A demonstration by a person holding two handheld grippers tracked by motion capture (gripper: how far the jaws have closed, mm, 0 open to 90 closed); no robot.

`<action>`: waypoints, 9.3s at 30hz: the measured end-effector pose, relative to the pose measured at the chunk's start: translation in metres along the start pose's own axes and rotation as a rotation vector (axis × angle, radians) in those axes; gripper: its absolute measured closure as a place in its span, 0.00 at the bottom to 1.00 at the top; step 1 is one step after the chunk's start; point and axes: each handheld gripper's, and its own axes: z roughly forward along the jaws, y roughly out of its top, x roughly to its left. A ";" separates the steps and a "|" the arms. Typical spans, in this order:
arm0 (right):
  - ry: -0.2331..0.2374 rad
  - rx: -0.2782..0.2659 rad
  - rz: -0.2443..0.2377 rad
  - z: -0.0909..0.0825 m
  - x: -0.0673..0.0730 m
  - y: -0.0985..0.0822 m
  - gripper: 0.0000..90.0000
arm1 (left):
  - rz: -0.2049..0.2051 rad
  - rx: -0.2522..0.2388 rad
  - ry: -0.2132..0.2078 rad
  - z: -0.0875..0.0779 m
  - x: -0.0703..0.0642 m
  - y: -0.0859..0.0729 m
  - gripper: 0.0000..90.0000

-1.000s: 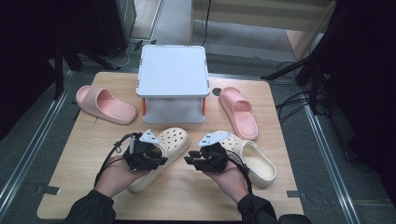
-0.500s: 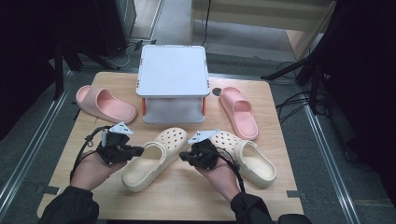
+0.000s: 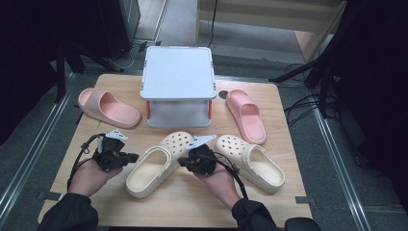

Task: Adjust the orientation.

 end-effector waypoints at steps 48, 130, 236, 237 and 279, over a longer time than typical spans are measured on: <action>-0.002 -0.019 0.020 -0.004 -0.029 0.010 0.81 | -0.015 -0.094 -0.127 -0.008 -0.018 -0.012 0.70; -0.097 0.112 0.199 -0.130 -0.092 -0.075 0.86 | 0.008 -0.126 -0.142 -0.009 0.014 0.025 0.47; -0.044 0.049 0.016 -0.054 -0.032 -0.005 0.97 | 0.051 -0.058 -0.155 0.018 0.001 0.008 0.72; -0.041 0.047 0.014 -0.053 -0.031 -0.005 0.97 | 0.052 -0.057 -0.158 0.018 0.001 0.008 0.72; -0.093 -0.024 0.086 -0.095 -0.052 -0.036 0.91 | 0.069 -0.052 -0.178 0.033 -0.021 0.015 0.75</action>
